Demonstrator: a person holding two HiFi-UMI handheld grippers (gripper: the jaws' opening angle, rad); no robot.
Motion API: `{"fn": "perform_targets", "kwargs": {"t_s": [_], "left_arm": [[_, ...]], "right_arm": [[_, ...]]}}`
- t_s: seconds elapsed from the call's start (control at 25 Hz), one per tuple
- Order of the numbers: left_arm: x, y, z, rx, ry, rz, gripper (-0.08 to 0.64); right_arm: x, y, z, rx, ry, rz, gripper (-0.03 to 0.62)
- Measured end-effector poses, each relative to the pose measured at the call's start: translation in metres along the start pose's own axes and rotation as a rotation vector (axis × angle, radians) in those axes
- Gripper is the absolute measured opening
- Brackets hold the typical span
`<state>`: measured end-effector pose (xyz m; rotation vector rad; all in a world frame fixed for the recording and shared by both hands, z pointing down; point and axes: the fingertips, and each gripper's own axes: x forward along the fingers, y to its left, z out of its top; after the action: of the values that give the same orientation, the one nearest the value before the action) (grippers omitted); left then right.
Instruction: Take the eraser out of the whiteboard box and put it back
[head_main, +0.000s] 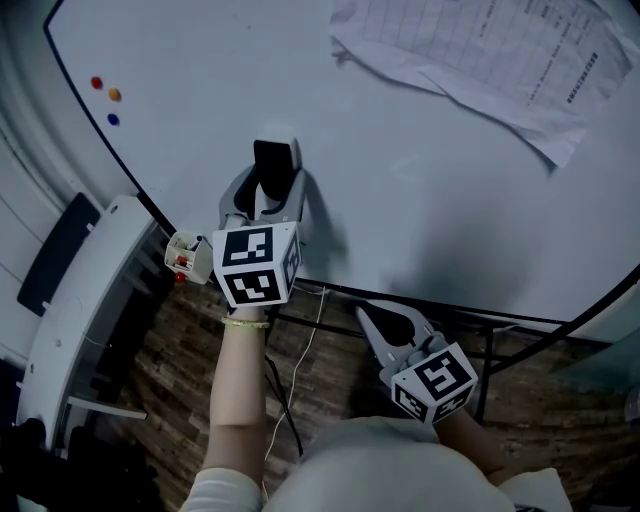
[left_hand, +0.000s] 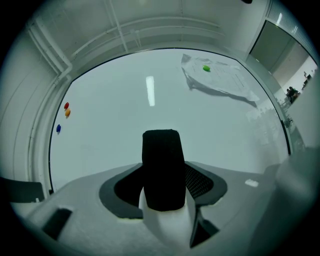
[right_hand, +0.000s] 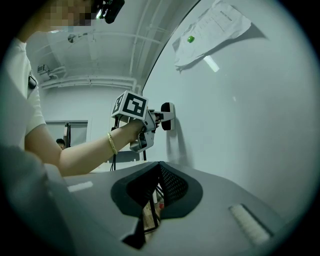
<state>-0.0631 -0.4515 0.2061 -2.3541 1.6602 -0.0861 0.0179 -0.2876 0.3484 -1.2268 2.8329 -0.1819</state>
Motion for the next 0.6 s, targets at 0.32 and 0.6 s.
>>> {"fn": "perform_targets", "kwargs": {"t_s": [0.32, 0.6], "left_arm": [[-0.0008, 0.0004, 0.0005, -0.018, -0.006, -0.004, 0.238], [-0.0012, 0.0008, 0.0003, -0.02, -0.008, -0.006, 0.236]], "right_arm": [[-0.0008, 0.0028, -0.0026, 0.005, 0.009, -0.001, 0.006], [-0.0004, 0.0046, -0.0045, 0.007, 0.014, -0.002, 0.006]]}}
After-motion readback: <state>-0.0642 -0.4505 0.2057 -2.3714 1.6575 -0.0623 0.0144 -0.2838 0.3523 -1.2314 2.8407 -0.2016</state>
